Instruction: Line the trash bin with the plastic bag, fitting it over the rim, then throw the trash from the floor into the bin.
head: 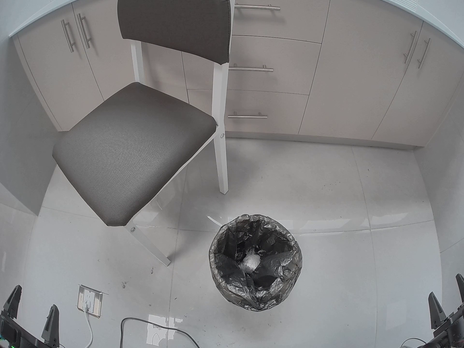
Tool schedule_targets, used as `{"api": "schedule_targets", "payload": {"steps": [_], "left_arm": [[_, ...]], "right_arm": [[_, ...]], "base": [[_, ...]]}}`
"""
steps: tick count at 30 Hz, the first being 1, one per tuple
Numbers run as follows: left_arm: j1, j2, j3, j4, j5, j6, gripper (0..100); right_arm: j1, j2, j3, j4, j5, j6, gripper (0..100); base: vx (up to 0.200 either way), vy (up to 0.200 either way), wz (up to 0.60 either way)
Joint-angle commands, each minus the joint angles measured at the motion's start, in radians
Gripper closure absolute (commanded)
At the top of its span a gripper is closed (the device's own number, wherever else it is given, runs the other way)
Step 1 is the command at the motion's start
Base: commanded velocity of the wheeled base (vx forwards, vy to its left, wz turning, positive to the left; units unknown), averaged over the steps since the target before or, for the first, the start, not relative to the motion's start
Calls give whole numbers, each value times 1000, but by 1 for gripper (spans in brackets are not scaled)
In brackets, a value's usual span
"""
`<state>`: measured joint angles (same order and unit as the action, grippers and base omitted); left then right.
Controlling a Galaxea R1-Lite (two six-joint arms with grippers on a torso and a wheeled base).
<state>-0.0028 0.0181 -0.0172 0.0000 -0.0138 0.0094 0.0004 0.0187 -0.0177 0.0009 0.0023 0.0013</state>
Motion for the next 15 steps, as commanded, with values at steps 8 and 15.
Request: {"api": "schedule_targets", "payload": {"steps": [8,15], "left_arm": [[0,-17,17,0,0,0,0],[0,-17,17,0,0,0,0]], "right_arm": [[1,-19,18,-1,1,-1,0],[0,-19,18,-1,1,-1,0]], "base": [[0,0,0],[0,0,0]]}}
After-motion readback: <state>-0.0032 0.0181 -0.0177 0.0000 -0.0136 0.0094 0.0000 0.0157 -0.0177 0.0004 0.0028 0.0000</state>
